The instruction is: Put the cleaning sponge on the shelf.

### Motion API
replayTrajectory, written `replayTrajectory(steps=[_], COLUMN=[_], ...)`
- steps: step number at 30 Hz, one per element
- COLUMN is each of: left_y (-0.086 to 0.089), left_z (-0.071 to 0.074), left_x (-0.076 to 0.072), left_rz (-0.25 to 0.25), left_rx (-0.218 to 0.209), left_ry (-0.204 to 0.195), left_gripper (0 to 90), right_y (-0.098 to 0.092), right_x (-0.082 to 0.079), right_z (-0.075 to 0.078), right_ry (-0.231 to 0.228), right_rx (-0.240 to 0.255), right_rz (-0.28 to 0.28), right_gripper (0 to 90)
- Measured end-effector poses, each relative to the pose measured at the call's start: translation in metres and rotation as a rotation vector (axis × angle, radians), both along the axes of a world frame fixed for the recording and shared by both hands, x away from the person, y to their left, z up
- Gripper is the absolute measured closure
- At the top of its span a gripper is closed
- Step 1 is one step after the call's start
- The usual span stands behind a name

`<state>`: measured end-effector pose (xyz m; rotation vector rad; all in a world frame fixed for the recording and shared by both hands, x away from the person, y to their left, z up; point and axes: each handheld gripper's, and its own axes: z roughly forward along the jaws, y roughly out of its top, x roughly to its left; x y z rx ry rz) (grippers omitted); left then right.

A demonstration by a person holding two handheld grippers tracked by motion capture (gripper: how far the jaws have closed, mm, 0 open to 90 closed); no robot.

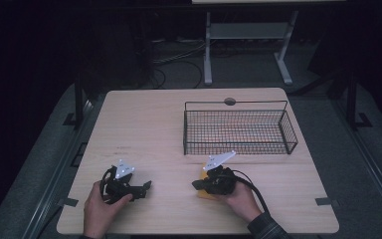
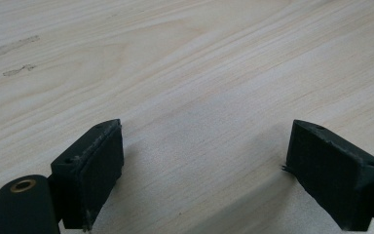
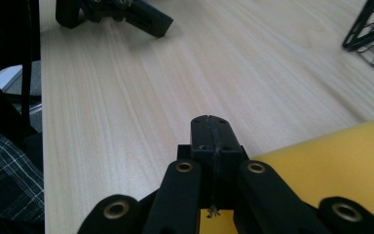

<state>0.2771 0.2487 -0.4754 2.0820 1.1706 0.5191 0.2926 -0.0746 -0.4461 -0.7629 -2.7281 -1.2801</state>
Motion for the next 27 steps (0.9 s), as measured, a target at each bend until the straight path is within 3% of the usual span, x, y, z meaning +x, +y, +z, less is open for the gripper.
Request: replayTrajectory(steps=[6, 27], left_y=[0.0, 0.0], left_z=[0.0, 0.0], left_x=[0.0, 0.0], left_rz=[0.0, -0.003], left_rx=[0.0, 0.004], left_ry=[0.0, 0.002], left_gripper=[12.9, 12.9], right_y=[0.001, -0.031], right_x=[-0.002, -0.011], right_z=[-0.003, -0.001], right_ry=[0.003, 0.009], right_rx=[-0.025, -0.065], right_rz=[0.005, -0.016], right_gripper=[89.6, 89.7])
